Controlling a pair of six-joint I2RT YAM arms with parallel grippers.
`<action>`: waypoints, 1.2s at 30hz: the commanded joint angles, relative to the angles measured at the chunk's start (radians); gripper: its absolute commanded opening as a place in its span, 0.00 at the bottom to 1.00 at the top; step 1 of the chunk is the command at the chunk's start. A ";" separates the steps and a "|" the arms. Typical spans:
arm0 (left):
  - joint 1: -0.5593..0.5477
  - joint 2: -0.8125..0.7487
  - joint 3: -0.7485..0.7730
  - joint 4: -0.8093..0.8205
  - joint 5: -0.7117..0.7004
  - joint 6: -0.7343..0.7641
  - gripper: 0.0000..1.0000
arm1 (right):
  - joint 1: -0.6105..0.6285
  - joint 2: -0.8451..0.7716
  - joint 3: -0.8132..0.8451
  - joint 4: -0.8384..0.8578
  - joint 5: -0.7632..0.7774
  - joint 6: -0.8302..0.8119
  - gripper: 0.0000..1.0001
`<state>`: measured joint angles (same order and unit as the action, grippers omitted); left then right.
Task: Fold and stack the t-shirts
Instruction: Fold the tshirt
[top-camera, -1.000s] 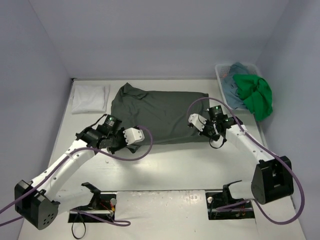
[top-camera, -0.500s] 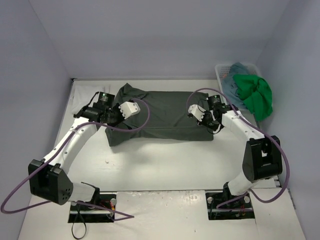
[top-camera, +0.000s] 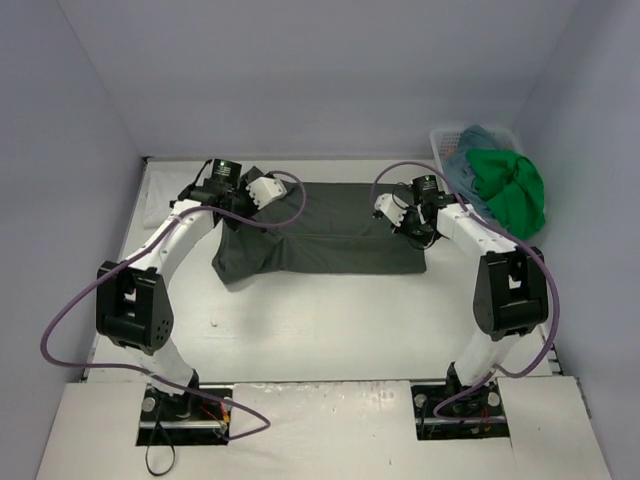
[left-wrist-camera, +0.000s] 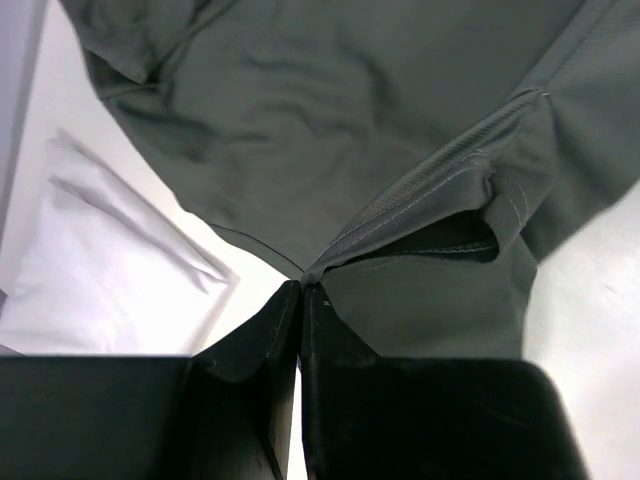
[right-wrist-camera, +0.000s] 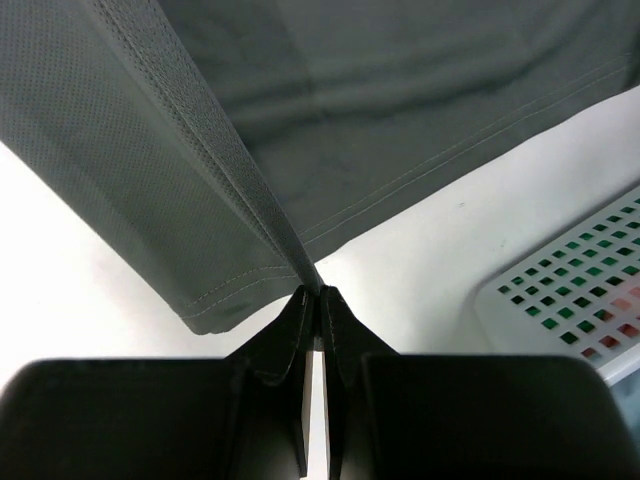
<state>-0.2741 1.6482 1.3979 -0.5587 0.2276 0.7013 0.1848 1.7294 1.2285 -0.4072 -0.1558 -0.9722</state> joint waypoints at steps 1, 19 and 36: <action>0.023 0.044 0.102 0.103 -0.036 0.017 0.00 | -0.018 0.022 0.069 0.024 0.021 0.001 0.00; 0.023 0.350 0.331 0.178 -0.132 0.009 0.22 | -0.033 0.183 0.094 0.114 0.019 0.015 0.00; 0.018 0.248 0.155 0.210 -0.197 -0.022 0.64 | -0.028 0.138 0.075 0.393 0.251 0.265 0.36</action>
<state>-0.2577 2.0331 1.5749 -0.3859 0.0360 0.6987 0.1577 1.9564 1.2858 -0.1047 -0.0006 -0.7837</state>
